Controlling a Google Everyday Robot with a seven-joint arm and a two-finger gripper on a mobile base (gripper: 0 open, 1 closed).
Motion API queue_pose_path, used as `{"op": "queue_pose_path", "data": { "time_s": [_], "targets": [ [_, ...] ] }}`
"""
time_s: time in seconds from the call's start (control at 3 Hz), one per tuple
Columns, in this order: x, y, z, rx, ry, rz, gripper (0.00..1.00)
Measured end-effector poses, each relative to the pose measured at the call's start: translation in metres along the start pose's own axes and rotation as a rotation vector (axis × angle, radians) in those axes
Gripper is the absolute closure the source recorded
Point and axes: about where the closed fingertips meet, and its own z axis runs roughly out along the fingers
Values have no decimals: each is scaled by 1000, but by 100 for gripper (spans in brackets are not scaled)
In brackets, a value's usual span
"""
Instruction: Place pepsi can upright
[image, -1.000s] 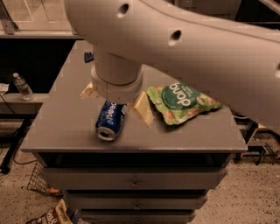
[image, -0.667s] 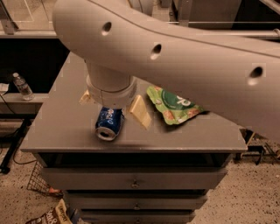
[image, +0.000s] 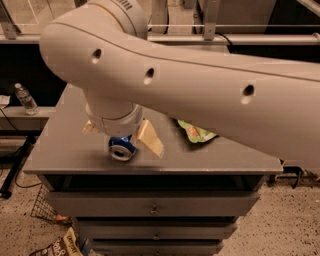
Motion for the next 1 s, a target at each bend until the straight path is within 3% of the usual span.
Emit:
{"op": "queue_pose_path", "data": {
  "time_s": [0.33, 1.0],
  "targets": [
    [-11, -8, 11, -14, -32, -28, 0],
    [-1, -17, 28, -24, -68, -13, 0]
  ]
}}
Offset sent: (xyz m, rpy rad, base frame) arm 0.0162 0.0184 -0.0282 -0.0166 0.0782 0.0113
